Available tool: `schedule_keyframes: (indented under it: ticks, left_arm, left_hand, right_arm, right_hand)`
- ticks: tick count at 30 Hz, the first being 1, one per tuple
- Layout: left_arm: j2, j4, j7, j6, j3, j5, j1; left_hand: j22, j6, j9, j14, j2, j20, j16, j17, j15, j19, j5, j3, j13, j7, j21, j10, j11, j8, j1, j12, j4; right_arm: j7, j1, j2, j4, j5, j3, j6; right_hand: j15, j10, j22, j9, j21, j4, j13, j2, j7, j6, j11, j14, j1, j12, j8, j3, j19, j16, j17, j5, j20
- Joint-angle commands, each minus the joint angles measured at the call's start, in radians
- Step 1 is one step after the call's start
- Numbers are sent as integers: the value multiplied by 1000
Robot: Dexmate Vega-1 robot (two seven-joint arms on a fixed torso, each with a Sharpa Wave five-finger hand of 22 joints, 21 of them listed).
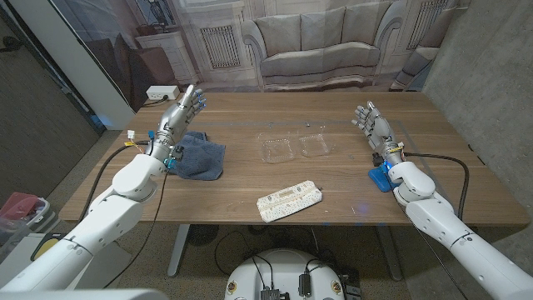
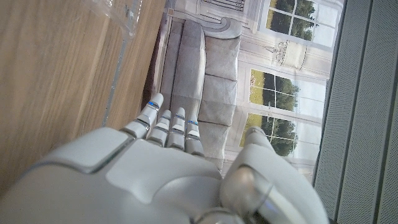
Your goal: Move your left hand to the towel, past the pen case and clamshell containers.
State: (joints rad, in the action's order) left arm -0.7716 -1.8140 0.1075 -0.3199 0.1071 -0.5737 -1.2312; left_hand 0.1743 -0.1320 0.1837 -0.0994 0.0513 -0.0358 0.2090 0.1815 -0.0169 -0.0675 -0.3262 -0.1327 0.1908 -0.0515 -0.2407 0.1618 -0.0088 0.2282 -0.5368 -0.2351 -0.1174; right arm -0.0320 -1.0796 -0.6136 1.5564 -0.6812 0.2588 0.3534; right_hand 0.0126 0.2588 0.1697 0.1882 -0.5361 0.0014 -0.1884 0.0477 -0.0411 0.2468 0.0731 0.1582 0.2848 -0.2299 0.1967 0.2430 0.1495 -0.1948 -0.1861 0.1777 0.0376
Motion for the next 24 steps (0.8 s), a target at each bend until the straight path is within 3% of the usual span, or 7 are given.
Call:
schedule_keyframes:
  ticks: [1,13,24]
  left_arm:
    - [-8,-9,9,-16,-47,39,-34]
    - [44,36,13,-139,-52,106,-30]
    - [59,29,40,-169,-88,140,-69]
  left_hand:
    - [5,-16,3,-21,1,-24,8,2,-4,-18,-6,-8,0,0,-7,19,-3,4,-8,-8,2]
    - [5,-49,3,-61,-5,-30,12,2,-18,-55,-11,-20,0,13,-11,51,-16,7,-11,-10,5]
    - [5,-69,3,-79,-9,-30,12,2,-18,-74,-16,-27,0,20,-12,74,-25,9,-14,-12,7]
  right_arm:
    - [-8,-22,-6,13,-1,-10,5]
    - [-23,-37,-14,40,0,-21,-1]
    - [-15,-27,-12,35,-1,-15,-9]
  right_hand:
    - [-3,10,5,4,2,1,-2,0,0,8,0,9,-7,-2,4,-7,8,-5,-3,6,27]
    - [-2,10,5,4,6,0,-2,0,-1,10,-1,9,-8,-1,4,-8,11,-4,-3,6,27]
    - [-3,13,5,4,11,0,-2,1,-1,12,2,10,-8,-1,4,-9,13,-3,-2,7,26]
